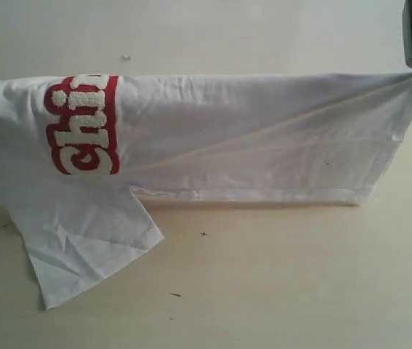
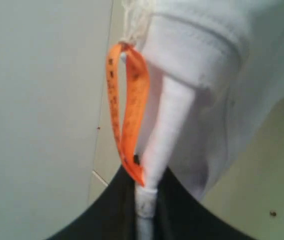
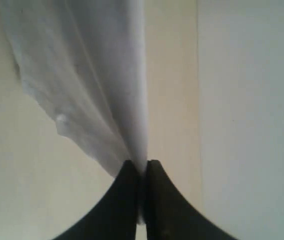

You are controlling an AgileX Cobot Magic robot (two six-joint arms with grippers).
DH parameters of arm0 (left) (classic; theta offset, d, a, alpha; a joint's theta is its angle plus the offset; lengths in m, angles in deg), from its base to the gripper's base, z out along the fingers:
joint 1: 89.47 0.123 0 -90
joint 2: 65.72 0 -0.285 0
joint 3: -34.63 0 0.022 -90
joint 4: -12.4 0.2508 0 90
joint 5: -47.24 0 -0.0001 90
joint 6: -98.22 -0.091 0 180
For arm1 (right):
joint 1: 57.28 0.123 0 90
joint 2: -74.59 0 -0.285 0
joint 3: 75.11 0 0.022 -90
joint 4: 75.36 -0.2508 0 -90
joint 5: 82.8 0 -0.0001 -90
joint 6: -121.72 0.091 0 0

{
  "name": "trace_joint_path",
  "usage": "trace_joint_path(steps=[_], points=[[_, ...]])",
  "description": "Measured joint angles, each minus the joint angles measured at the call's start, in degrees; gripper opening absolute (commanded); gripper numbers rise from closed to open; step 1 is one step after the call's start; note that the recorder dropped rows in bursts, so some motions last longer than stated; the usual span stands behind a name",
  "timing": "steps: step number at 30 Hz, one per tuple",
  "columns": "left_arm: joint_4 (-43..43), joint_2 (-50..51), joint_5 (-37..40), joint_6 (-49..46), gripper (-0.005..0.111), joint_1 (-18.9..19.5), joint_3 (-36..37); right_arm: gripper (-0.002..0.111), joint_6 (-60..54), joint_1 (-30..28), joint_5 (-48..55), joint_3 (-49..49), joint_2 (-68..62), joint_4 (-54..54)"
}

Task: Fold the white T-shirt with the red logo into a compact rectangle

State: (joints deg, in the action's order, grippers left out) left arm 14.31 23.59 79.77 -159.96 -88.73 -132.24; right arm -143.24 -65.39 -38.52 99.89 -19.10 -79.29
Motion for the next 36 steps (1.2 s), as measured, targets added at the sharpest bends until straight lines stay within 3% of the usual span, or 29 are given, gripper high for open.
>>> trace_joint_path(steps=[20, 36], points=[[-0.04, -15.37, 9.77, 3.80, 0.000, 0.18, 0.00, 0.000, -0.10, 0.00, 6.90, 0.00, 11.93, -6.15], [-0.83, -26.78, 9.06, 14.14, 0.000, 0.18, 0.00, 0.000, 7.86, 0.00, 1.92, 0.00, 19.25, -8.91]])
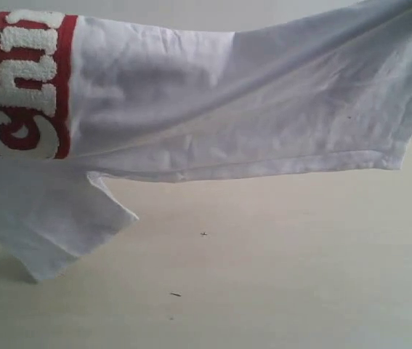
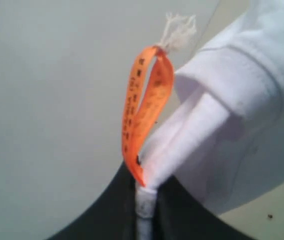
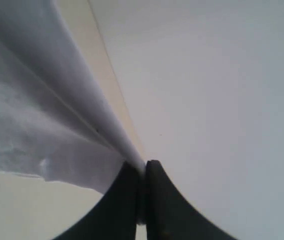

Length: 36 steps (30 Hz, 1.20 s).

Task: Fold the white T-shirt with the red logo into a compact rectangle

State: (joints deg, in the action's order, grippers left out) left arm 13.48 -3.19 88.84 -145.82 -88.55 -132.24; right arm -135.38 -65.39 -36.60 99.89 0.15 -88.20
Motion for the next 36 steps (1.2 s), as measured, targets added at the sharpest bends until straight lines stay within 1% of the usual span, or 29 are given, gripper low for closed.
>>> trace_joint_path(steps=[5, 10, 14, 17, 22, 25, 27, 29, 30, 31, 34, 35, 36], points=[[0.00, -2.80, 0.00, 0.48, 0.000, 0.00, 0.00, 0.000, 3.71, 0.00, -2.89, 0.00, 1.96, 0.00], [0.00, -4.70, 0.41, 0.48, 0.000, 0.00, 0.00, 0.000, 5.22, 0.00, -3.20, 0.00, 2.96, 0.00], [0.00, -4.90, 3.57, 0.61, 0.000, 0.00, 0.00, 0.000, 6.04, 0.14, -1.67, 0.00, 2.96, 0.00], [-0.26, -4.48, 6.29, 0.61, 0.000, 0.00, 0.00, 0.000, 6.19, 1.55, 1.04, 0.00, 2.96, 0.24], [-2.04, -0.87, 11.29, -2.94, 0.000, 0.00, 0.00, 0.000, 9.72, 4.28, 8.58, 0.00, -0.48, 4.58], [-3.91, 2.18, 13.50, -6.50, 0.000, 0.00, 0.00, 0.000, 12.50, 4.39, 10.43, 0.00, -3.51, 7.26], [-4.52, 4.94, 13.64, -8.34, 0.000, 0.00, 0.00, 0.000, 13.21, 4.39, 10.79, 0.00, -5.50, 7.97], [-4.40, 9.50, 11.54, -9.52, 0.000, 0.15, 0.00, 0.000, 13.69, 4.43, 10.26, 0.00, -9.03, 9.67], [-4.06, 13.34, 7.96, -10.15, 0.000, 0.38, 0.00, 0.000, 13.78, 4.43, 8.07, 0.00, -11.97, 11.15], [-4.06, 14.82, 6.15, -10.29, 0.000, 0.41, 0.00, 0.000, 13.91, 4.43, 6.84, 0.00, -13.64, 11.64], [-3.86, 24.27, -8.82, -10.67, 0.000, 0.53, 0.00, 0.000, 13.91, 4.54, -2.70, 0.00, -23.34, 12.30], [-3.82, 27.92, -14.94, -10.67, 0.000, 0.53, 0.00, 0.000, 13.91, 4.53, -7.81, 0.00, -27.13, 12.30], [-3.71, 30.34, -18.30, -10.67, 0.000, 0.53, 0.00, 0.000, 13.91, 4.53, -11.17, 0.00, -29.10, 12.30]])
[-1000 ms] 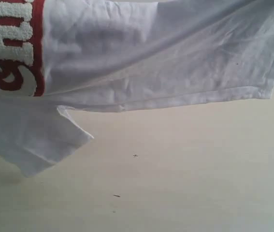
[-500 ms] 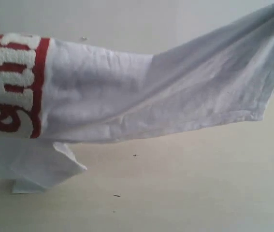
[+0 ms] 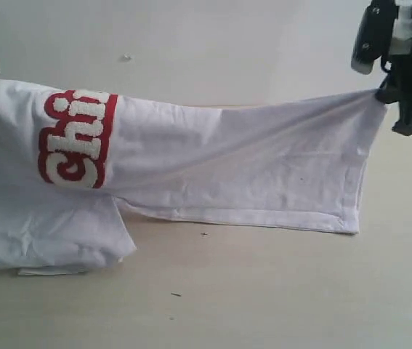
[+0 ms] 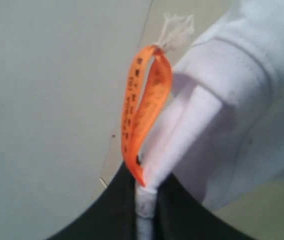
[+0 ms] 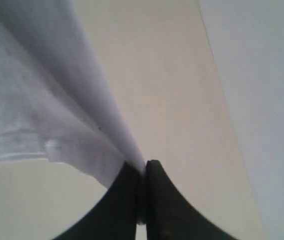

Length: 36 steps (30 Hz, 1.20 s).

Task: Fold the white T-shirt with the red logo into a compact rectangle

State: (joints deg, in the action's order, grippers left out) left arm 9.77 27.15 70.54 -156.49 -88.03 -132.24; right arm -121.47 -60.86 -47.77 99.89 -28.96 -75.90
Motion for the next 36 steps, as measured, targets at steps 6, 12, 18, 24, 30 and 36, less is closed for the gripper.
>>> trace_joint_path(steps=[6, 12, 18, 24, 30, 36], points=[[0.21, 15.29, -21.79, -0.09, 0.016, 0.07, 0.00, 0.007, 1.92, 0.00, -25.12, 0.00, -11.72, 0.54], [-0.87, 21.96, -38.15, -0.09, 0.081, 0.12, 0.00, 0.044, 4.36, 0.00, -43.03, 0.00, -15.78, -1.38], [-7.97, 22.28, -46.19, -0.09, 0.061, 0.12, 0.00, 0.029, 4.36, 0.00, -52.86, 0.00, -16.00, -19.08], [-11.09, 22.28, -47.37, 5.64, 0.060, 0.12, 0.00, 0.000, 4.36, -0.12, -45.54, 0.00, -16.00, -26.55], [-16.63, 21.78, -36.67, 20.11, 0.003, 0.00, -0.86, 0.000, 8.26, -0.19, -29.89, 3.41, -16.62, -27.87], [-18.96, 21.88, -6.65, 22.56, 0.001, -0.90, -4.87, 0.000, 19.34, -0.19, -10.65, 10.38, -19.18, -25.26]])
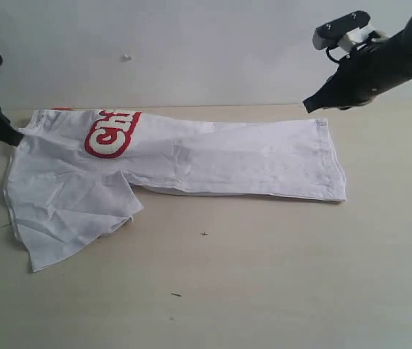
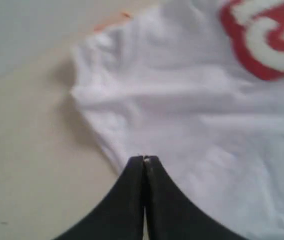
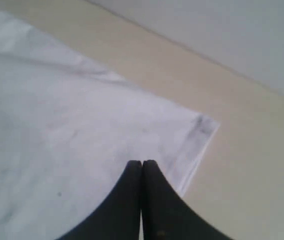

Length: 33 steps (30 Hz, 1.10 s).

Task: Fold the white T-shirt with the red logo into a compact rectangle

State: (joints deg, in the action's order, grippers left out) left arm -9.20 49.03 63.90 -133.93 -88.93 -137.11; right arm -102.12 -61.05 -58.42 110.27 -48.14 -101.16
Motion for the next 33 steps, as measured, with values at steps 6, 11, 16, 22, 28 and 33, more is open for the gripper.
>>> trace_joint_path(steps=[6, 11, 16, 22, 28, 33], points=[[-4.68, 1.86, 15.77, -5.18, 0.000, -3.24, 0.97, 0.000, 9.80, 0.00, 9.18, 0.32, -3.03, 7.44], [-4.81, 4.01, 17.32, -5.50, 0.000, -5.73, 4.75, 0.000, 12.39, 0.00, 12.78, 0.32, -5.50, 8.26], [-2.36, 6.35, 17.08, -5.66, 0.000, -7.73, 8.19, 0.000, 14.37, 0.00, 13.25, 0.32, -7.85, 8.87], [1.63, 6.16, 17.05, -4.73, 0.000, -9.64, 9.00, 0.000, 16.24, 0.00, 13.37, 0.32, -10.41, 11.27], [10.40, 5.66, 25.87, 1.35, 0.000, -11.58, 9.00, 0.000, 19.19, 0.00, 13.74, 0.45, -10.64, 13.62], [12.88, 4.72, 33.39, 3.71, 0.000, -12.75, 10.45, 0.000, 19.52, 0.00, 14.53, -1.48, -9.46, 13.75]])
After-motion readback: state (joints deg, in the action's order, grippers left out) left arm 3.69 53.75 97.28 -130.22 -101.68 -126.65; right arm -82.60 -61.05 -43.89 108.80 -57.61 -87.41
